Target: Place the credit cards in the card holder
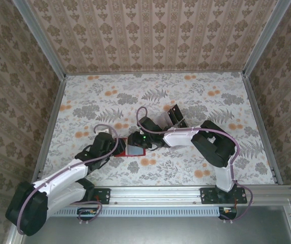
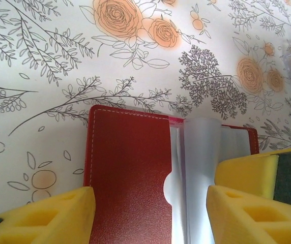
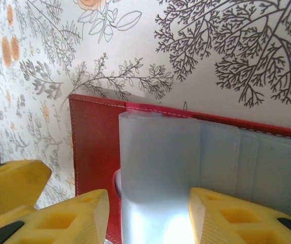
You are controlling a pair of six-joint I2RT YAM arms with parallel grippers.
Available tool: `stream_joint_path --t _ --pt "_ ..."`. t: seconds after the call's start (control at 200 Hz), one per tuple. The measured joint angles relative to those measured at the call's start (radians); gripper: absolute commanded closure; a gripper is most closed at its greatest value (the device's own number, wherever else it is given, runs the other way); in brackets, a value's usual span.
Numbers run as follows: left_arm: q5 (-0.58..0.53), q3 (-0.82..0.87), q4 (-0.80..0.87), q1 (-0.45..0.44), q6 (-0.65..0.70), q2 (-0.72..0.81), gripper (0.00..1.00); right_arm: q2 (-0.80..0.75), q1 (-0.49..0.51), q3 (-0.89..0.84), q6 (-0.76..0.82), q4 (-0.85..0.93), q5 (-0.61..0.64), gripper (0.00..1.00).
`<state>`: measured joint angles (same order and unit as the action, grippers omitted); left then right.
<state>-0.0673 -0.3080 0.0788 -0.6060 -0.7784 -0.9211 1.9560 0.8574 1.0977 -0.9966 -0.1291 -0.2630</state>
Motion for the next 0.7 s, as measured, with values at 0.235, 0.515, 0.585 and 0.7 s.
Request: stream_joint_path --t 0.235,0.515,0.585,0.7 --pt "-0.011 0.0 0.062 -0.02 0.069 0.007 0.37 0.0 0.0 -0.011 -0.028 -0.032 0.0 0.49" --pt "-0.019 0.0 0.044 -0.095 0.107 0.001 0.35 0.0 0.0 -0.019 -0.052 -0.059 0.0 0.47" --pt "-0.02 0.0 0.029 -0.107 0.109 -0.012 0.35 0.0 0.0 -0.023 -0.058 -0.069 0.0 0.46" --pt "-0.024 0.0 0.006 -0.126 0.111 -0.047 0.35 0.0 0.0 -0.028 -0.066 -0.084 -0.001 0.46"
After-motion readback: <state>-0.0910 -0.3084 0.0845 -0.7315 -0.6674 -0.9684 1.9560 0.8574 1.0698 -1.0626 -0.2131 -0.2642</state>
